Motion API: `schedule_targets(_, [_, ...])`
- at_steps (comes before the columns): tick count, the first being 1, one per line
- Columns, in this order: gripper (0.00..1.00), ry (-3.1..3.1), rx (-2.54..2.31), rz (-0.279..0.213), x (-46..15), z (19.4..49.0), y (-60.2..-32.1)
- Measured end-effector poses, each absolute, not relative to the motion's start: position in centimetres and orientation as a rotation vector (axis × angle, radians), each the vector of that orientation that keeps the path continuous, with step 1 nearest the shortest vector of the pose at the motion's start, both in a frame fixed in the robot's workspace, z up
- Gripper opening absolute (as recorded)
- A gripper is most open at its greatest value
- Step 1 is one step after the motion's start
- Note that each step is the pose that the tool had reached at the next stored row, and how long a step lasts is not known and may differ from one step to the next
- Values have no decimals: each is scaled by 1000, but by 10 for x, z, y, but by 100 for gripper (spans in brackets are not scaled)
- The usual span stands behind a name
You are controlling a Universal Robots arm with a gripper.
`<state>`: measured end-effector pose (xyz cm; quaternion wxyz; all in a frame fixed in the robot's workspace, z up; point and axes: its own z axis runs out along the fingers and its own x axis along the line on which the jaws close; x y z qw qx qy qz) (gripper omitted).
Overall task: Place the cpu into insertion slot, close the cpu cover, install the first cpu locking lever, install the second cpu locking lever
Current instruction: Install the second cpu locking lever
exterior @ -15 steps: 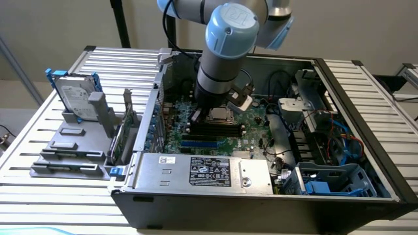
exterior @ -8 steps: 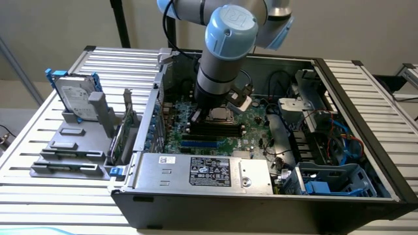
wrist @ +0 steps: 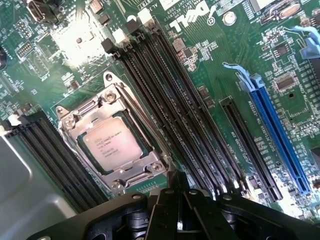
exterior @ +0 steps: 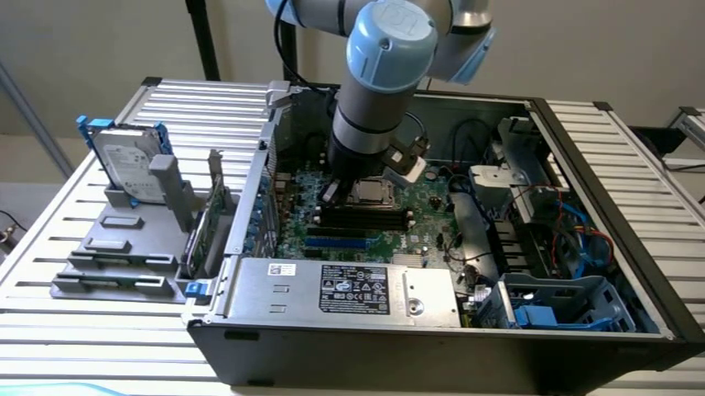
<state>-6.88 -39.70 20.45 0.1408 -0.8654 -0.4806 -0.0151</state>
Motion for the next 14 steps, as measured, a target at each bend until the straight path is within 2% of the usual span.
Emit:
schedule_targets(5, [11, -1396, -2498, -40, -69, 217, -397])
schedule_targets(14, [11, -1397, -2497, -40, -69, 217, -397])
